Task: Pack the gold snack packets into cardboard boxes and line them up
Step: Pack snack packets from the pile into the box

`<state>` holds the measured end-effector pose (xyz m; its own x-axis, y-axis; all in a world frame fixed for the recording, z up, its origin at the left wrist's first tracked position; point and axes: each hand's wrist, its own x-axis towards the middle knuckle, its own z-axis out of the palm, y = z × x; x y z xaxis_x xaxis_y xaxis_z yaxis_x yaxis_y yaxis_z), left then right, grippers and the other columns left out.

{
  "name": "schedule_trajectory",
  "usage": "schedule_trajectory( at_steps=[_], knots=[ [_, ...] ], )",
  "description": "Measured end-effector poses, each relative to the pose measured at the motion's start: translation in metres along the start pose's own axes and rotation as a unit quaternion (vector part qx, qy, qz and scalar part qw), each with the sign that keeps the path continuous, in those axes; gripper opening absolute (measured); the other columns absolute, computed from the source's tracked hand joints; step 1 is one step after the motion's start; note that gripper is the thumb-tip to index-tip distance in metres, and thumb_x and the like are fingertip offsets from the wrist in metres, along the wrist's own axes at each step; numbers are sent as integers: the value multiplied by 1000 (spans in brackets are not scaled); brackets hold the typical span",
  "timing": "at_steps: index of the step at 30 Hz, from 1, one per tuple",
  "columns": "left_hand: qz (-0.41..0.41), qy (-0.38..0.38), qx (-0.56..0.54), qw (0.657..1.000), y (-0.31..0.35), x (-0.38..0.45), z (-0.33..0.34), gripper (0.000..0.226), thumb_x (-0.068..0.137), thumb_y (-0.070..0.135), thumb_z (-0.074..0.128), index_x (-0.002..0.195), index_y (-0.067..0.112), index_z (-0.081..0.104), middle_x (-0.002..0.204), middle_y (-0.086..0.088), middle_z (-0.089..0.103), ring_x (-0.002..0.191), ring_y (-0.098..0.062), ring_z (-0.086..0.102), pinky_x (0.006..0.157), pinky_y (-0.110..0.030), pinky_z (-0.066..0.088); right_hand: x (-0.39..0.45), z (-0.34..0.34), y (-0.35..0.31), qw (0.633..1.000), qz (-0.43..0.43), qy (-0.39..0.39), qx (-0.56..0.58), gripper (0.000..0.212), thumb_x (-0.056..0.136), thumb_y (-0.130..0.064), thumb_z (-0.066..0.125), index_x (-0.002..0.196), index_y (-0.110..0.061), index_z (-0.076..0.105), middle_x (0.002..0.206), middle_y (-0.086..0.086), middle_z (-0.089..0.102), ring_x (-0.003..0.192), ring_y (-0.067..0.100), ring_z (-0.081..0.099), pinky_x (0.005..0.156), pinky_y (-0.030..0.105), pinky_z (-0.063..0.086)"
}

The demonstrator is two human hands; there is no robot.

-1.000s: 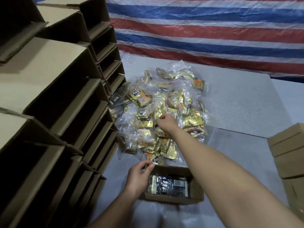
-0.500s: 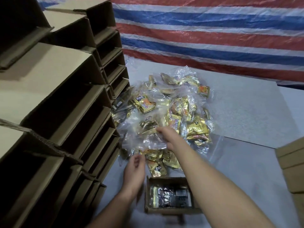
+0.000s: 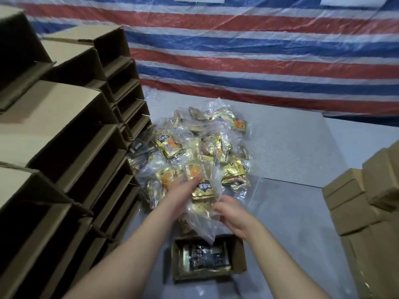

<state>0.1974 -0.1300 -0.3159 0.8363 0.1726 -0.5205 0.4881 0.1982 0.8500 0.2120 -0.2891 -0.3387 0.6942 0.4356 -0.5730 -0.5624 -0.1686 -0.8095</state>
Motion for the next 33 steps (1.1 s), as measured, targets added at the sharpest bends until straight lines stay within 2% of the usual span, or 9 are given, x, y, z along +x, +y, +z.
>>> schedule_trajectory(
  at_steps=[2,6,10,13,17,21,26,30,33],
  knots=[
    [73,40,51,995,-2,-9,13,48,86,39,68,130,31,50,139,-2,53,117,-21,58,101,-44,48,-6,-6,-12,998,-25,-3,52,27,93,-10,56,120,-11,53,120,13,60,101,21,60,80,33,49],
    [133,-8,51,990,-1,-34,36,21,100,39,48,119,35,55,116,3,67,90,-4,68,69,-22,56,-20,-8,-32,998,-55,13,37,89,70,-52,79,144,-34,33,127,-2,64,112,24,63,93,47,52],
    [77,-109,-52,990,0,-53,44,61,103,54,15,130,22,59,124,-6,67,116,-20,62,99,-41,49,-23,-3,-29,996,-64,49,30,67,72,-33,85,128,-30,48,112,0,72,87,19,73,66,32,58],
    [81,-114,-56,989,-6,-57,35,55,105,45,18,130,13,56,124,-7,66,118,-19,60,106,-38,43,-25,-7,-17,993,-96,56,49,53,82,-15,80,125,-28,51,108,3,73,77,15,73,57,25,54],
    [129,6,121,984,-39,-53,0,21,103,33,42,118,27,56,117,9,63,116,-10,58,88,-14,45,-31,-11,2,976,-168,104,-94,82,73,-30,86,140,-33,40,129,-12,59,109,4,62,89,25,52],
    [106,69,336,933,-99,-45,-36,42,95,29,60,133,11,54,133,-3,57,123,-17,51,106,-31,40,-40,-10,18,928,-230,19,-294,93,64,-50,84,139,-57,30,126,-34,53,113,-13,53,90,5,44],
    [206,110,414,880,-126,-35,-41,45,91,10,60,135,15,52,144,1,45,133,-17,43,112,-24,29,-34,-6,35,838,-155,-110,-512,84,65,-46,72,140,-47,35,118,-13,63,102,7,61,91,29,52],
    [78,59,324,941,-148,-37,-48,39,101,17,44,138,24,49,131,1,61,111,-6,54,87,-16,39,-31,-9,42,801,-100,-175,-564,76,69,-38,70,140,-38,43,110,-7,66,93,13,62,85,28,54],
    [87,57,285,953,-151,-33,-50,27,103,19,43,125,22,58,119,1,65,111,-11,58,86,-17,42,-25,-9,40,762,-86,-202,-609,58,72,-36,69,127,-33,52,103,-1,67,89,20,62,78,32,53]
  ],
)
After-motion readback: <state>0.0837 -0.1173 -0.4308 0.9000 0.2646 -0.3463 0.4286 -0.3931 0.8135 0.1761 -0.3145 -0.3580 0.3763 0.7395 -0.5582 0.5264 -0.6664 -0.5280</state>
